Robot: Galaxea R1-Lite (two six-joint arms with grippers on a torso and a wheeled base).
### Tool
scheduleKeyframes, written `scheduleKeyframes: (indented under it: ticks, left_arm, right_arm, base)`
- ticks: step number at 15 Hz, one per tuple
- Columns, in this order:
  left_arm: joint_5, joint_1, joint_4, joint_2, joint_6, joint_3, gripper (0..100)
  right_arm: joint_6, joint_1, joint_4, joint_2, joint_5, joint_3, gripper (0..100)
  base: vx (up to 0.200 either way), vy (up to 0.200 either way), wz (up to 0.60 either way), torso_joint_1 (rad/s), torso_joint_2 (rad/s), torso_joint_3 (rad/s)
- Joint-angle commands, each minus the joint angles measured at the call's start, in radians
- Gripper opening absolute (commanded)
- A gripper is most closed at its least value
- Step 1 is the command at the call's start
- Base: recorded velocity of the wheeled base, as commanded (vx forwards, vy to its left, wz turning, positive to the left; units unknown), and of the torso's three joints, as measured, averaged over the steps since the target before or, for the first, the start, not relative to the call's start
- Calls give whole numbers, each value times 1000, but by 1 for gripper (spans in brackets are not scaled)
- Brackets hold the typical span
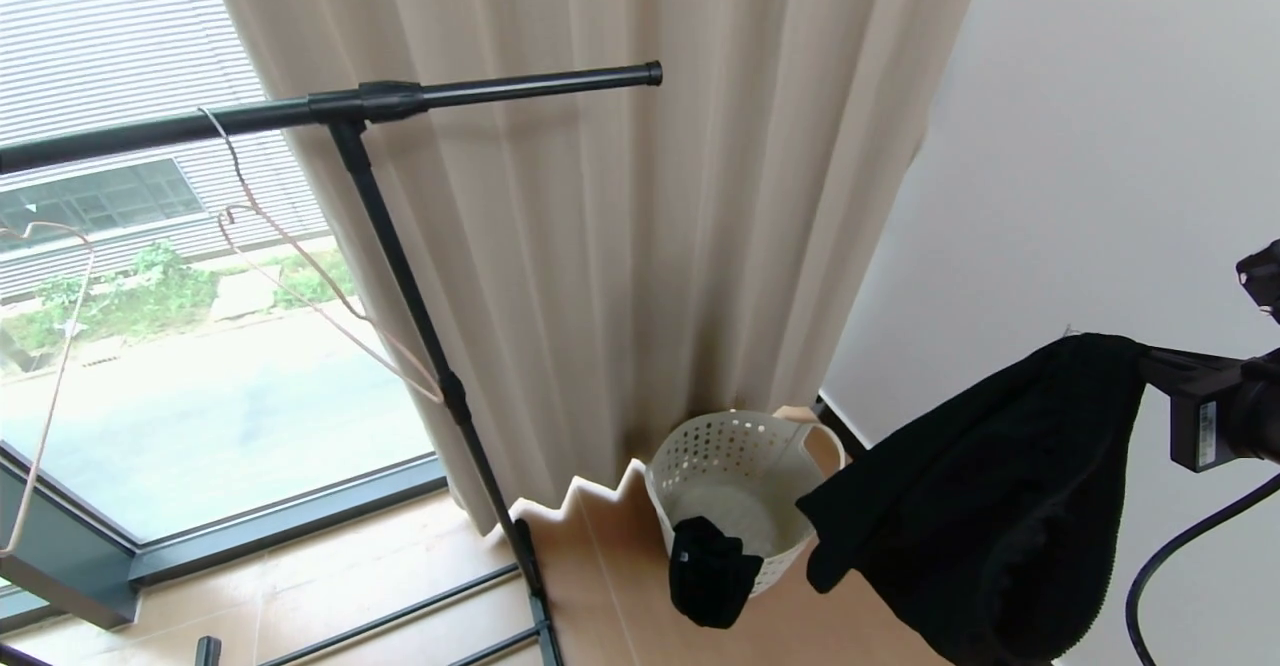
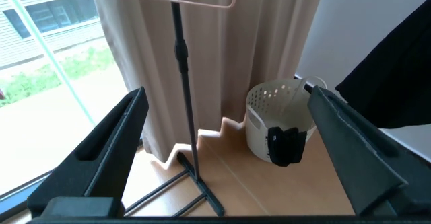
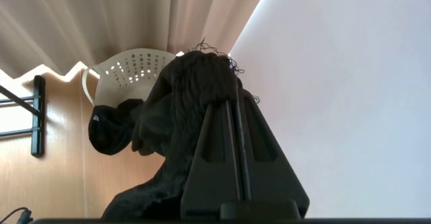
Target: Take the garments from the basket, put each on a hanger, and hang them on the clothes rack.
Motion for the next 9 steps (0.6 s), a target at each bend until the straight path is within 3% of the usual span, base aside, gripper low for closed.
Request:
scheduleKeyframes:
  ticks: [1, 9]
  left_arm:
    - [0, 0, -1, 1, 0, 0, 100]
    - [0, 0, -1, 1, -2, 0, 100]
  right_arm:
    - [0, 1, 0, 2, -1, 0, 0]
    - [-2, 1, 0, 2, -1, 5, 0]
  base:
    - [0, 0, 0, 198, -417, -36]
    - [0, 0, 0, 173, -376, -10]
